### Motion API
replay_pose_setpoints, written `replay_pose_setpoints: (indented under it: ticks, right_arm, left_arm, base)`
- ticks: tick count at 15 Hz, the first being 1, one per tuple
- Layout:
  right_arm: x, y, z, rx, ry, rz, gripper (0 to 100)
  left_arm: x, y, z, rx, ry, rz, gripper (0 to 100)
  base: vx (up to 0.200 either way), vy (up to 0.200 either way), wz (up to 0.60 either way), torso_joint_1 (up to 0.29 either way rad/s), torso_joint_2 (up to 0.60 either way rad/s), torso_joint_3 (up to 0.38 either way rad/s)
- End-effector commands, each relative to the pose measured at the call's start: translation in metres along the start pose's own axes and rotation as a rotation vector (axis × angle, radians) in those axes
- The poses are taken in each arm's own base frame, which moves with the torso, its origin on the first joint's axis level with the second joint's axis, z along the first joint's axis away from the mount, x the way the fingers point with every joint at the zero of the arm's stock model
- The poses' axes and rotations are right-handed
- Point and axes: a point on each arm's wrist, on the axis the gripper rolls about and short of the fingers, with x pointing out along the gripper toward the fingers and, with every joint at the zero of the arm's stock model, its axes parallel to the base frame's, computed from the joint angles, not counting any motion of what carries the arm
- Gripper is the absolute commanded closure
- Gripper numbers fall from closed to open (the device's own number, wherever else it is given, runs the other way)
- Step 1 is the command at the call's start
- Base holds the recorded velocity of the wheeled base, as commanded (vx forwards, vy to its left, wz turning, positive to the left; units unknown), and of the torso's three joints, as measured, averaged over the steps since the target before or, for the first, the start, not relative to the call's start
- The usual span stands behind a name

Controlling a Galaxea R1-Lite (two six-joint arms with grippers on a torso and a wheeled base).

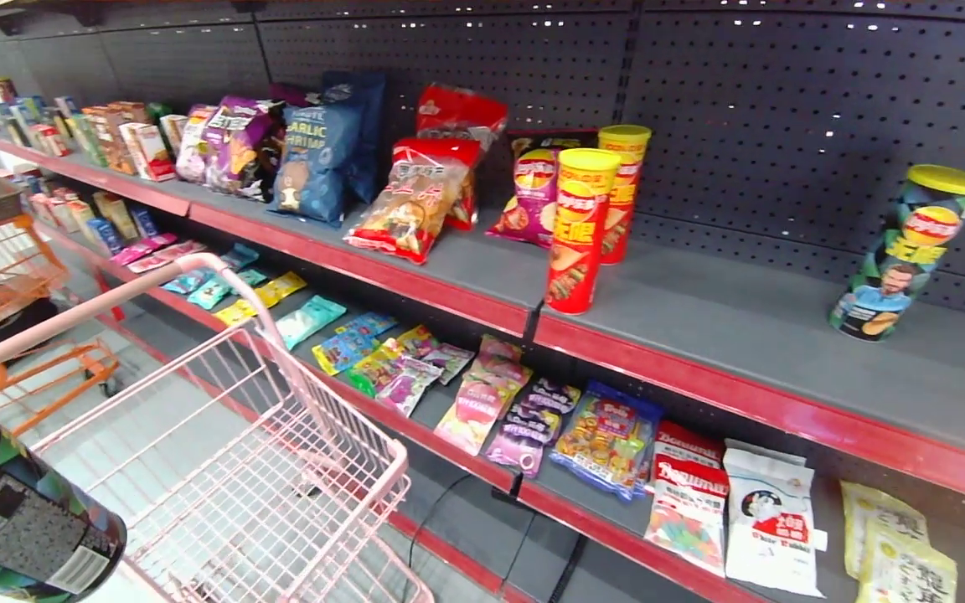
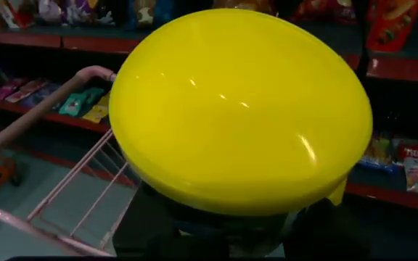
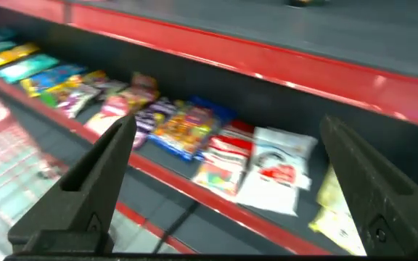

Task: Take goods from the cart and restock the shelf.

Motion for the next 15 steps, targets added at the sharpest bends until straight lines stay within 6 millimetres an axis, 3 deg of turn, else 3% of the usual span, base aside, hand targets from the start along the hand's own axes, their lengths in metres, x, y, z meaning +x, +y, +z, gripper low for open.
replay_pose_setpoints:
  ticks: [1,10,15]
  right_arm:
    - [0.0,0.0,0.0,0.0,0.0,0.0,0]
    - [0.0,0.0,0.0,0.0,0.0,0.0,0]
    - [0.0,0.0,0.0,0.0,0.0,0.003,0]
  left_arm:
    - [0.0017,0.0006,0.0001,0.011,0.007,0.006,100]
    - [-0.0002,0.001,0.0042,0.047,-0.01,0.026,100]
    - [-0.0016,0.0004,0.0032,0.048,-0.014,0.022,100]
  base:
    - [0.0,0.0,-0.6,0.002,0.0,-0.002]
    - [0.0,0.0,-0.6,0.0,0.0,-0.001]
    - [0.16,0.0,0.0,-0.002,0.0,0.003]
